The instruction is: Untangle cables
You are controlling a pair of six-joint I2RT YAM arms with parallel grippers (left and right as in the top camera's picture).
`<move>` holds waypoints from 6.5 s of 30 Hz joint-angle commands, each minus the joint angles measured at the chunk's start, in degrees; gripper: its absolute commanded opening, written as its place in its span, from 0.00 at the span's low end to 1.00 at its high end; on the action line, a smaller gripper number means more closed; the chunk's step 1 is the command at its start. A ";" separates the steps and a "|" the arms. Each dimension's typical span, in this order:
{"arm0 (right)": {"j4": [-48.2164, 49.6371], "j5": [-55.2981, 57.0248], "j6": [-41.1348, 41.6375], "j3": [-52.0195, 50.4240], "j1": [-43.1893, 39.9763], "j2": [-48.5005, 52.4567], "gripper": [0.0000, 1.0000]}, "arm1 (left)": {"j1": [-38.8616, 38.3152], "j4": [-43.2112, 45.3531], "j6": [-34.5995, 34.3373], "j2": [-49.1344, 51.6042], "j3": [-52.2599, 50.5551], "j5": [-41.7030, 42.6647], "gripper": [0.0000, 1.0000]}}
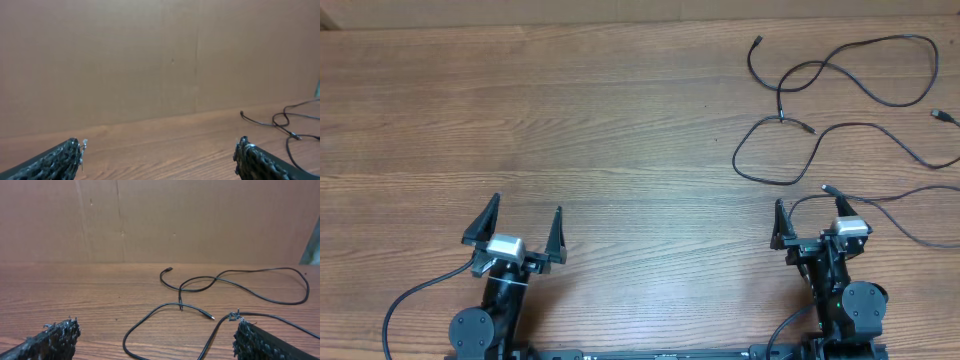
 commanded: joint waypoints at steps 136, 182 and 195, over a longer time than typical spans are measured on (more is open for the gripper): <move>0.35 0.46 0.37 -0.59 -0.20 -0.52 1.00 | 1.03 -13.18 2.67 -0.66 -1.95 -14.47 0.99; 0.35 0.48 0.35 -0.59 0.17 -0.52 1.00 | 1.03 -13.16 2.67 -0.66 -1.95 -14.47 1.00; 0.35 0.48 0.35 -0.59 0.17 -0.52 1.00 | 1.03 -13.18 2.67 -0.66 -1.95 -14.47 1.00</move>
